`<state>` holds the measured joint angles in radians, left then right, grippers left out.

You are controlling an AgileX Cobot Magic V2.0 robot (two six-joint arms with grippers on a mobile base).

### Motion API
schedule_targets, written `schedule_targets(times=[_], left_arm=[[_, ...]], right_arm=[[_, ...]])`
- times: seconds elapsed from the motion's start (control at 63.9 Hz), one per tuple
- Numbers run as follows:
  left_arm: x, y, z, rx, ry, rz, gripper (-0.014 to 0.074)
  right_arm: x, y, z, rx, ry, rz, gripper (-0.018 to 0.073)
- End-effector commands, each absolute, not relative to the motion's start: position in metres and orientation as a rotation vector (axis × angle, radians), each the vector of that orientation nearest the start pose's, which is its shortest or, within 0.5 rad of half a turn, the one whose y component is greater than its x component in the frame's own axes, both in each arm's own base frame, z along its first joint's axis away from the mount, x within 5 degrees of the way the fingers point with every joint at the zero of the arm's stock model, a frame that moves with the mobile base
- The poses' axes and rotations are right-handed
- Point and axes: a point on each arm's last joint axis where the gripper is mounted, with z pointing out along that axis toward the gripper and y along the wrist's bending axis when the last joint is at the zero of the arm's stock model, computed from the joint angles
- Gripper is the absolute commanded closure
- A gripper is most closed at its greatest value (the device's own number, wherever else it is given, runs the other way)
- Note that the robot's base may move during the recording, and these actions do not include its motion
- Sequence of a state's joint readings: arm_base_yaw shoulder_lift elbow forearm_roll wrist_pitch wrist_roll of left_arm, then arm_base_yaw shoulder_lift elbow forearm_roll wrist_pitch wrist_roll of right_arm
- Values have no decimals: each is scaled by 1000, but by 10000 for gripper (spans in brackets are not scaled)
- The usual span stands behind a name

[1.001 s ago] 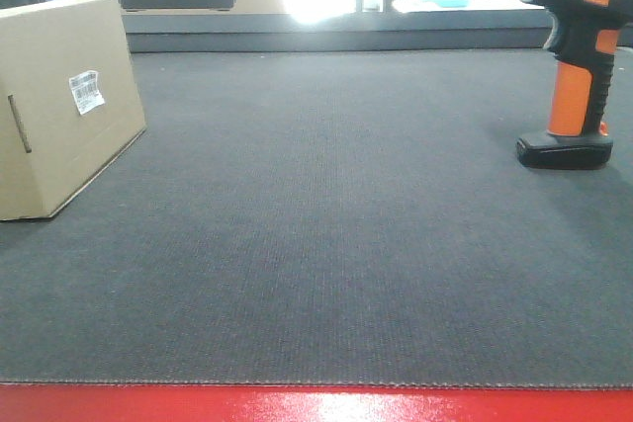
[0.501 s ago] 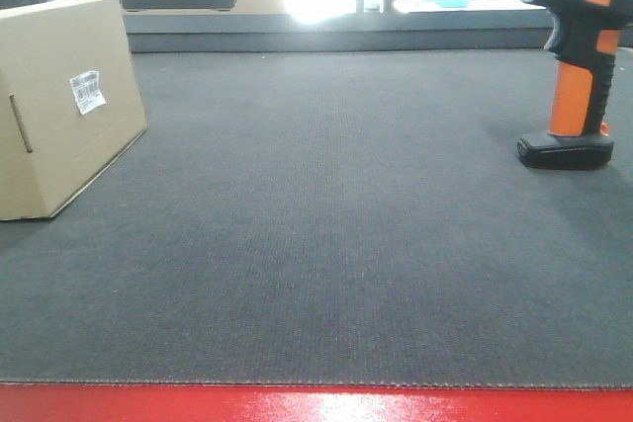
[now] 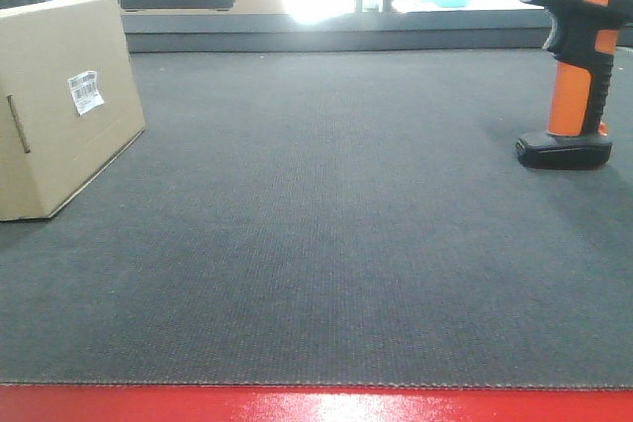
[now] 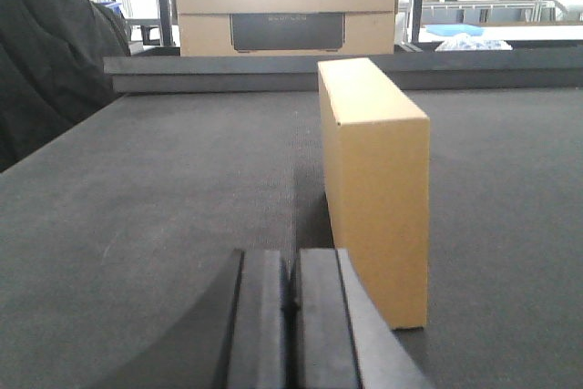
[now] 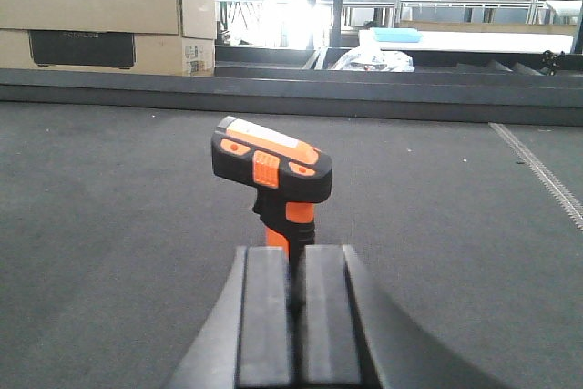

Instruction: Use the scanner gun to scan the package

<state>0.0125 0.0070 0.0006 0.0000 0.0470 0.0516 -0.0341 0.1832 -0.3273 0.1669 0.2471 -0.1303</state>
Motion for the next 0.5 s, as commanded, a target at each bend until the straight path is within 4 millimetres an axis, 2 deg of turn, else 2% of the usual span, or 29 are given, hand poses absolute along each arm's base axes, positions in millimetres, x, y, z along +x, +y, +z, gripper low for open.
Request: schedule_targets(times=[0.0, 0.485], left_arm=[[56, 1, 213, 25, 1490, 56, 707], [56, 1, 214, 25, 1474, 56, 707]], right_arm=[[60, 1, 290, 20, 1570, 14, 713], [60, 1, 290, 20, 1570, 14, 713]])
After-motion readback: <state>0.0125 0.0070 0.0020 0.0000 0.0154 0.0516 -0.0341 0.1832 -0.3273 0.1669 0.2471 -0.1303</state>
